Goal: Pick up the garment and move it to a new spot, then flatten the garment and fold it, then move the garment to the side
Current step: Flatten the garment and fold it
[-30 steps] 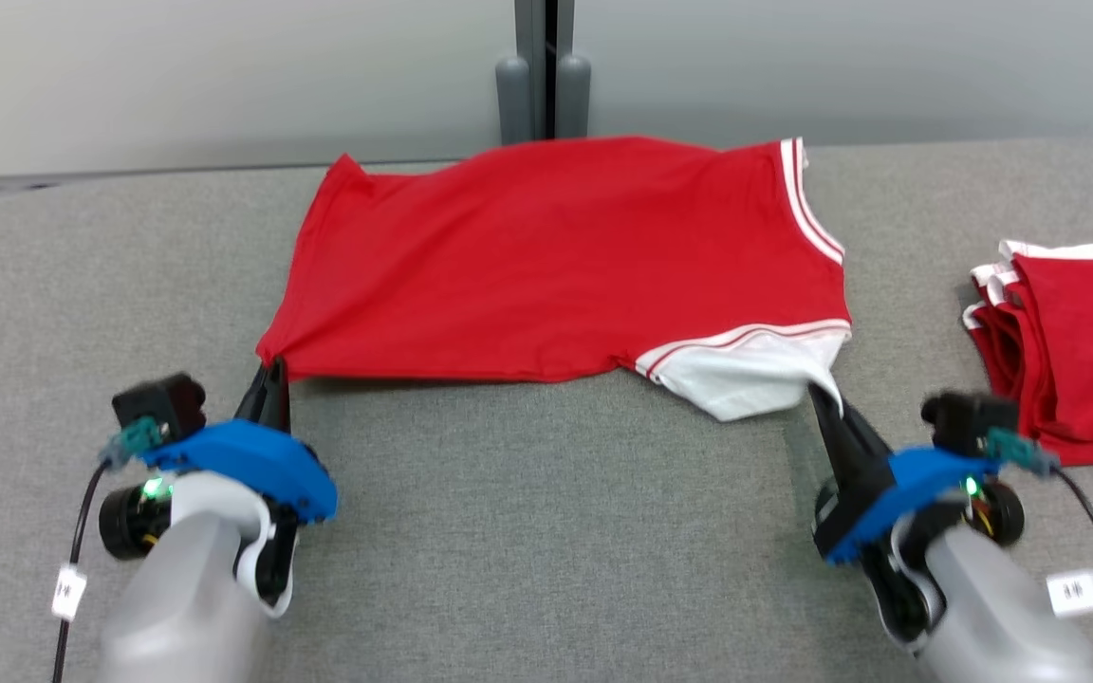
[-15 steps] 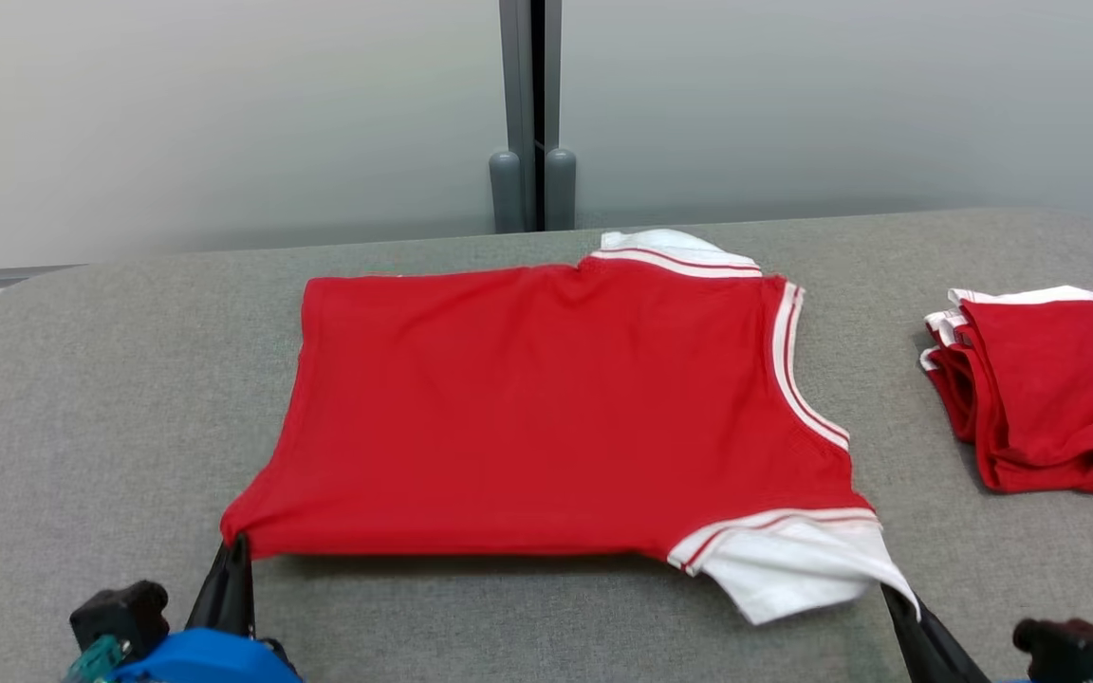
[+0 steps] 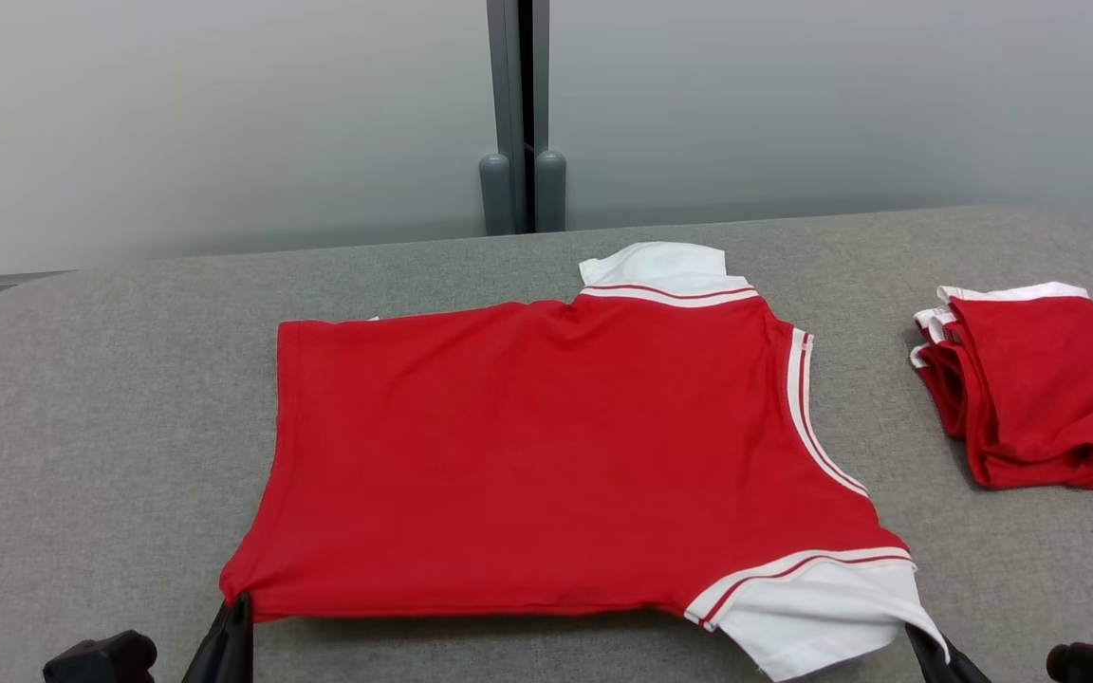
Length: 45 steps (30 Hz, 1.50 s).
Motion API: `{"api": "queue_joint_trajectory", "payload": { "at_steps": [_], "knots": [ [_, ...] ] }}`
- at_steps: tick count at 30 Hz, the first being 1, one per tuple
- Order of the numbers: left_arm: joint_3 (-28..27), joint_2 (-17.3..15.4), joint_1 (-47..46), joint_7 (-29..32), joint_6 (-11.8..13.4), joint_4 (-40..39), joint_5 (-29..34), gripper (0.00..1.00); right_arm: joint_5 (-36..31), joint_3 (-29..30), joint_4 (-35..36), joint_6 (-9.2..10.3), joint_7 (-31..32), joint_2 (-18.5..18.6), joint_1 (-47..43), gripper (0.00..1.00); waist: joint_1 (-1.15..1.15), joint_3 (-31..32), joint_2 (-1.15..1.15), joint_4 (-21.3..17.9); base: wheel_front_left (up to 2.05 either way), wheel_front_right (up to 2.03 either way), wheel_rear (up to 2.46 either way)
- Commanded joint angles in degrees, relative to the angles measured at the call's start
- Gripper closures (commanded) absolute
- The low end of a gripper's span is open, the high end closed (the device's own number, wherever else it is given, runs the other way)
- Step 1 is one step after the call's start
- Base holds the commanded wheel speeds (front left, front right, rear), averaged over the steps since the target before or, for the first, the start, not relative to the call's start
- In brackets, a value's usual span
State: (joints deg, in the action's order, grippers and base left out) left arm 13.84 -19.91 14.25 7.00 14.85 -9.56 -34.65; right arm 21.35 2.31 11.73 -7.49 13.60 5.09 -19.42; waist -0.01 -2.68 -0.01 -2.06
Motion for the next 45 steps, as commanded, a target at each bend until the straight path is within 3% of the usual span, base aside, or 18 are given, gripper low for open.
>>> {"api": "queue_joint_trajectory", "payload": {
  "at_steps": [1, 10, 23, 24, 25, 26, 29, 33, 37, 41, 45],
  "knots": [
    [0.0, -0.5, -1.1, 0.8, 0.2, -0.4, -0.3, 1.0, -0.1, 0.5, 0.1, 0.0, 0.7, -0.2, 0.9, 1.0, 0.01, -0.3, 0.01, 0.1, 0.0, 0.0, 0.0],
    [0.3, -1.6, -10.5, 7.7, -3.7, 4.7, -4.7, 1.0, 2.1, 0.2, -6.4, 0.0, 3.8, 0.5, 14.3, 1.0, 0.01, -4.2, 0.01, 0.6, 0.0, 0.0, 0.0],
    [1.7, -0.6, -23.0, 8.4, -9.3, 16.3, -6.4, 1.0, 5.4, -3.7, -28.9, 0.0, -0.6, 5.1, 37.3, 1.0, 0.01, -10.6, 0.01, 2.6, 0.0, 0.0, 0.0],
    [2.0, -0.6, -23.6, 8.1, -9.7, 16.9, -5.9, 1.0, 5.6, -4.1, -30.2, 0.0, -1.7, 5.4, 38.1, 0.65, 0.01, -10.7, 0.01, 2.9, 0.0, 0.0, 0.0],
    [2.5, -0.3, -24.1, 7.8, -10.1, 17.8, -5.9, 0.77, 6.1, -4.5, -31.3, 0.0, -2.9, 5.4, 39.0, 0.09, 0.01, -10.8, 0.01, 3.2, 0.0, 0.0, 0.0],
    [2.9, -0.2, -24.3, 7.2, -10.5, 18.4, -5.3, 0.0, 6.2, -5.2, -32.4, 0.0, -4.0, 5.6, 39.6, 0.0, 0.01, -10.8, 0.01, 3.4, 0.0, 0.0, 0.0],
    [3.8, 0.5, -24.5, 4.2, -11.2, 19.6, -3.9, 0.0, 5.6, -6.8, -33.9, 0.0, -9.3, 6.7, 40.1, 0.0, 0.01, -10.5, 0.01, 4.0, 0.0, 0.0, 0.0],
    [3.8, 1.6, -23.6, -4.5, -11.7, 19.5, -1.0, 0.0, 2.5, -7.3, -33.7, 0.0, -17.0, 7.9, 37.6, 0.0, 0.01, -9.4, 0.01, 4.4, 0.0, 0.0, 0.0],
    [3.5, 1.4, -22.3, -12.4, -10.2, 19.1, 2.9, 0.0, -1.4, -5.3, -30.5, 0.0, -22.6, 8.0, 34.2, 0.0, 0.01, -7.7, 0.01, 4.2, 0.0, 0.0, 0.0],
    [3.3, 0.6, -20.8, -18.1, -8.2, 18.1, 6.8, 0.0, -5.0, -2.7, -24.3, 0.0, -24.2, 6.9, 29.1, 0.0, 0.01, -5.8, 0.01, 3.3, 0.0, 0.0, 0.0],
    [3.5, -0.1, -19.2, -19.7, -7.1, 16.7, 8.7, 0.0, -6.8, -1.5, -18.9, 0.0, -22.9, 6.0, 24.7, 0.0, 0.01, -4.5, 0.01, 2.6, 0.0, 0.0, 0.0]
  ]
}}
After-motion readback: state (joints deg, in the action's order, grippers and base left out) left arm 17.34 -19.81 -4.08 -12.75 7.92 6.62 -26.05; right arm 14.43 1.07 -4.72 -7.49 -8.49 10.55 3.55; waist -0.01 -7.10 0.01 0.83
